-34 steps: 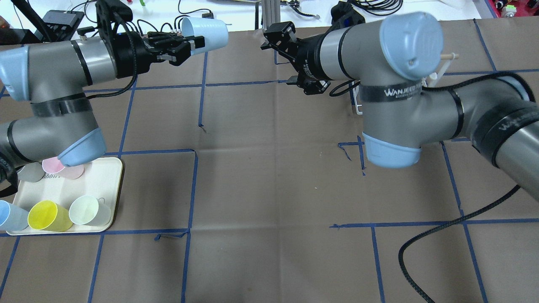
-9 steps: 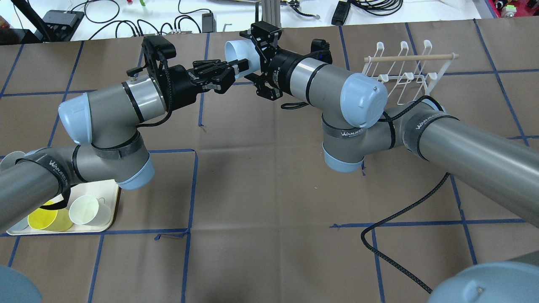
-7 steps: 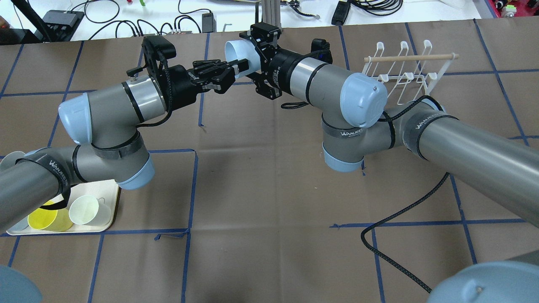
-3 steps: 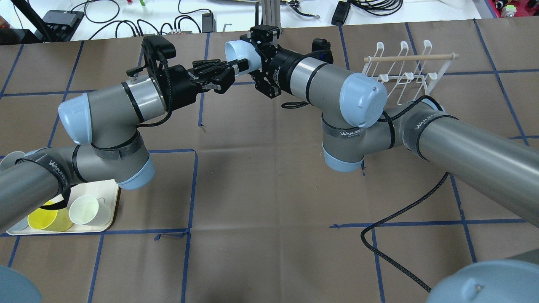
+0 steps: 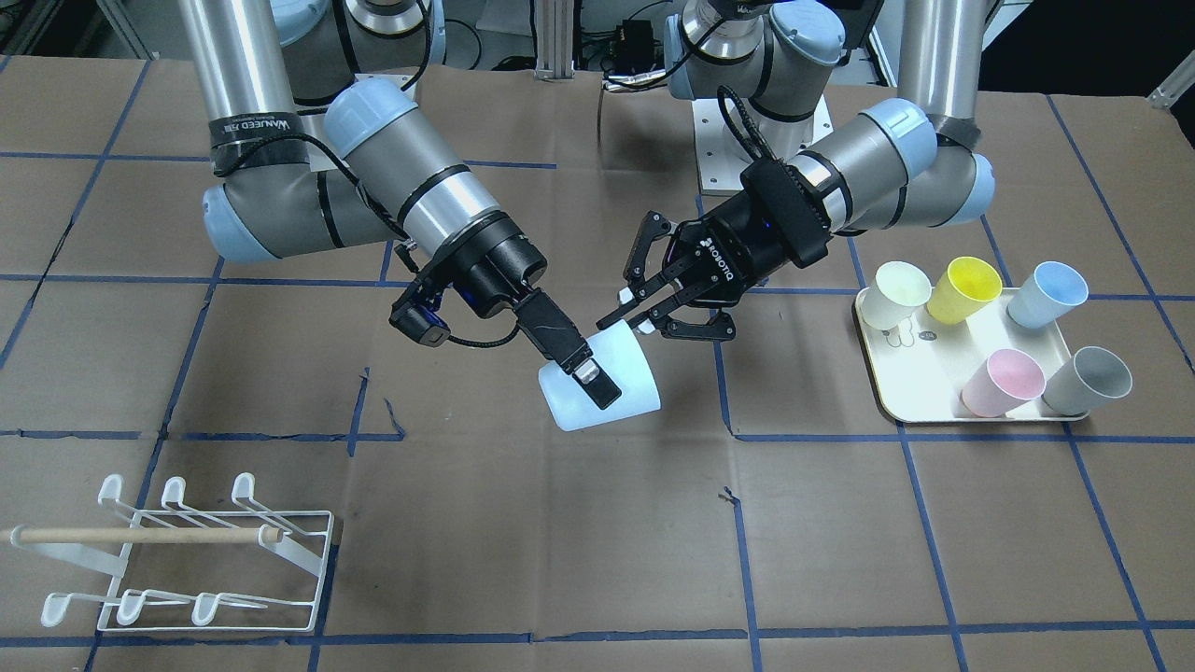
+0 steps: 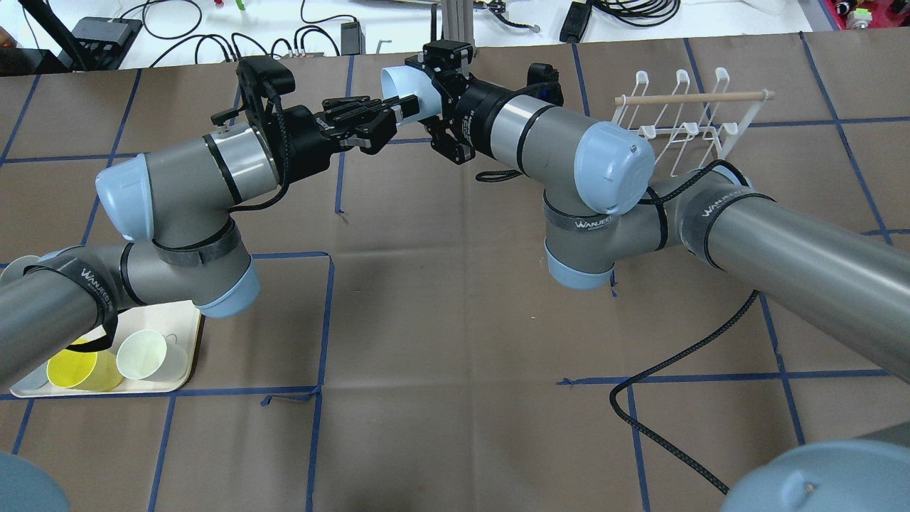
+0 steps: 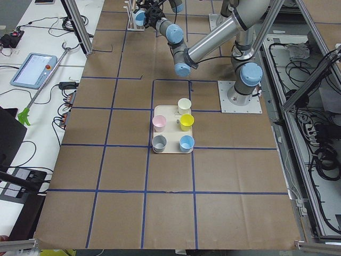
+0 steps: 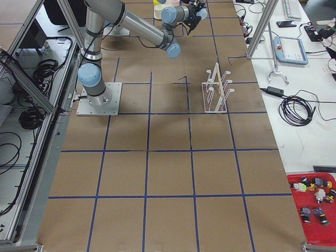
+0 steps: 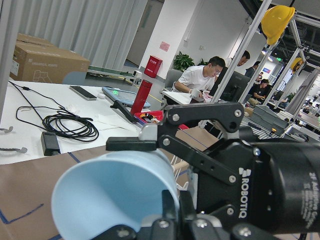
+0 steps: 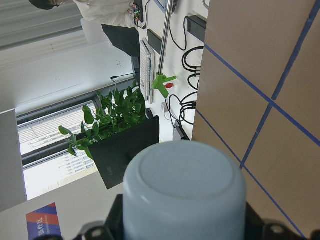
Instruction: Transfer IKEA cup to right arm and place on rack
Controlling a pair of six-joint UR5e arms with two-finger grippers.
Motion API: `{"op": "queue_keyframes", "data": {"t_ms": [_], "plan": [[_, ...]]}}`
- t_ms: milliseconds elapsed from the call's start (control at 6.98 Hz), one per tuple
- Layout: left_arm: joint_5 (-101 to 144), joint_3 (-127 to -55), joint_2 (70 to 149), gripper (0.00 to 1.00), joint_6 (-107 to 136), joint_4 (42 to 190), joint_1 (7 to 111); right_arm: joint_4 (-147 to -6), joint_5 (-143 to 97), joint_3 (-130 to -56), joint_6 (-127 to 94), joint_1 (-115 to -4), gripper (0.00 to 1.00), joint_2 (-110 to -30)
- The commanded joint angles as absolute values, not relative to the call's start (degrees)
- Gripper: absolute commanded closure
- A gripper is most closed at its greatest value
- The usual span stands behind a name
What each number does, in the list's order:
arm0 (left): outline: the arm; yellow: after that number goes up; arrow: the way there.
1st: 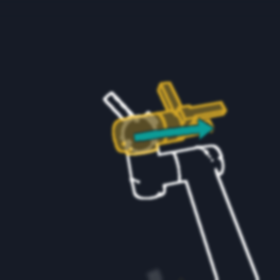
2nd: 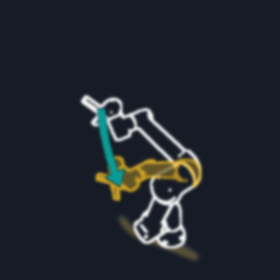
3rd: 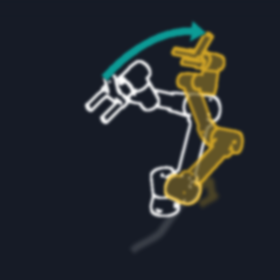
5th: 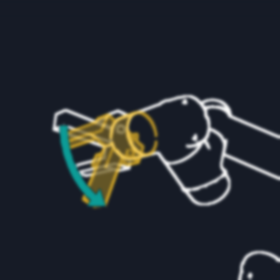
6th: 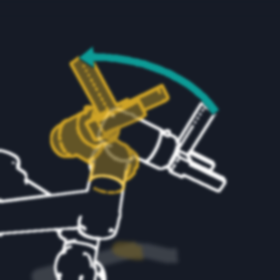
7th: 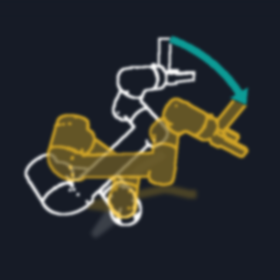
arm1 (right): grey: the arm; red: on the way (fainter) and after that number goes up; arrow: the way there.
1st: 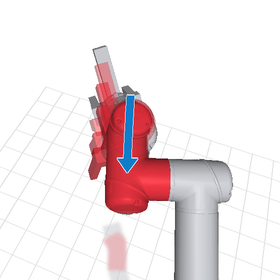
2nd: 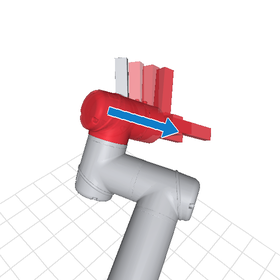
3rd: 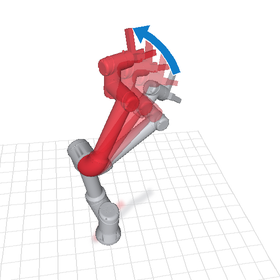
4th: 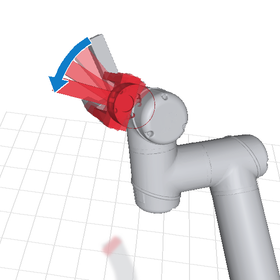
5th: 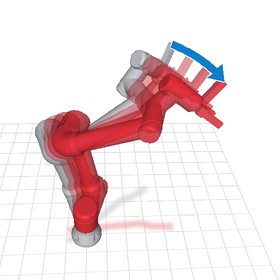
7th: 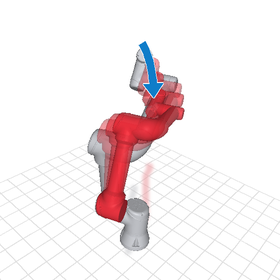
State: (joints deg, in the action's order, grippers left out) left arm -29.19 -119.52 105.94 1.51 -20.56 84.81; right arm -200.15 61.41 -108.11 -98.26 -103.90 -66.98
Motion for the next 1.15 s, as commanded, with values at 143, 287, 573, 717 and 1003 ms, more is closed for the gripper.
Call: {"op": "queue_keyframes", "data": {"t_ms": [143, 287, 573, 717, 1003], "plan": [[-29.62, -119.27, 105.73, 0.16, 2.02, -20.65, 84.81, -200.13, 61.26, -108.11, -98.26, -103.89, 0.36, -66.97], [-31.53, -119.18, 105.47, 0.03, 1.93, -20.83, 84.47, -200.13, 61.26, -108.11, -98.26, -103.89, 0.36, -66.97], [-32.18, -120.14, 103.81, 0.02, 1.85, -21.18, 80.63, -200.13, 61.26, -107.84, -98.26, -103.89, 0.37, -66.88], [-30.6, -121.1, 103.28, 0.02, 1.85, -21.27, 77.55, -200.13, 61.26, -107.84, -98.26, -103.8, 0.4, -66.8], [-29.0, -122.78, 101.61, 0.02, 1.85, -21.62, 73.93, -200.21, 61.09, -107.75, -98.17, -102.75, 0.4, -66.8]]}}
